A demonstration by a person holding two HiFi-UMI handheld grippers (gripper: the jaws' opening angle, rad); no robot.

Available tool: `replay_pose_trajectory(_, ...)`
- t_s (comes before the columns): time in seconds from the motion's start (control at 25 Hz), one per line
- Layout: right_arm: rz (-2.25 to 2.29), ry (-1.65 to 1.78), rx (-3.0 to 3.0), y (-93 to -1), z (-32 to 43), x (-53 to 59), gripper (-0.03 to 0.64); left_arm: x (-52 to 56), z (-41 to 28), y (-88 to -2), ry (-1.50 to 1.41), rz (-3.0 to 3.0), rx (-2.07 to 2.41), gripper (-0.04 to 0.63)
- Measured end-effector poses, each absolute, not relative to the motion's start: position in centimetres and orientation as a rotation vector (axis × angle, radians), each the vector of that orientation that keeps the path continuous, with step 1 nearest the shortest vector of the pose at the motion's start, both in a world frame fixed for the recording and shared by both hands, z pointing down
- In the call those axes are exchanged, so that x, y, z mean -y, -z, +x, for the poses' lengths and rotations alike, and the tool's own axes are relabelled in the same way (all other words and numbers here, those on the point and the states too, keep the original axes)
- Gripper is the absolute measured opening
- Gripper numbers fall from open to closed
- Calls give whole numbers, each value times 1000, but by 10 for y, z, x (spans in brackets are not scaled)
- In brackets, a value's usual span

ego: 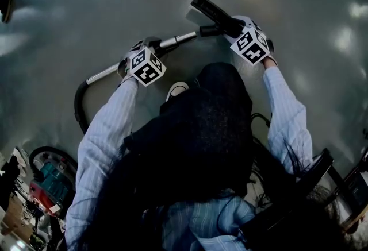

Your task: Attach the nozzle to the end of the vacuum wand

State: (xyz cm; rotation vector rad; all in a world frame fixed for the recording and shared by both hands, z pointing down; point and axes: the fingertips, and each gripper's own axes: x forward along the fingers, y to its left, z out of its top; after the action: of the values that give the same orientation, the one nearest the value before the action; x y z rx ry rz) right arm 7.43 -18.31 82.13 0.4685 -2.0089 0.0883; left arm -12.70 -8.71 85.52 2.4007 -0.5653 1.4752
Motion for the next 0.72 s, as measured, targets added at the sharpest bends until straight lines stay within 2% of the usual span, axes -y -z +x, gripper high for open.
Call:
replay_pose_trajectory(0.4,323,99,1963,-820,40,183,248,78,-137,-847,-1441,2423,574,192)
replay_pose_trajectory(0.72,326,101,1997,-808,41,189,247,86,-134,-843,-1470,2416,584,190)
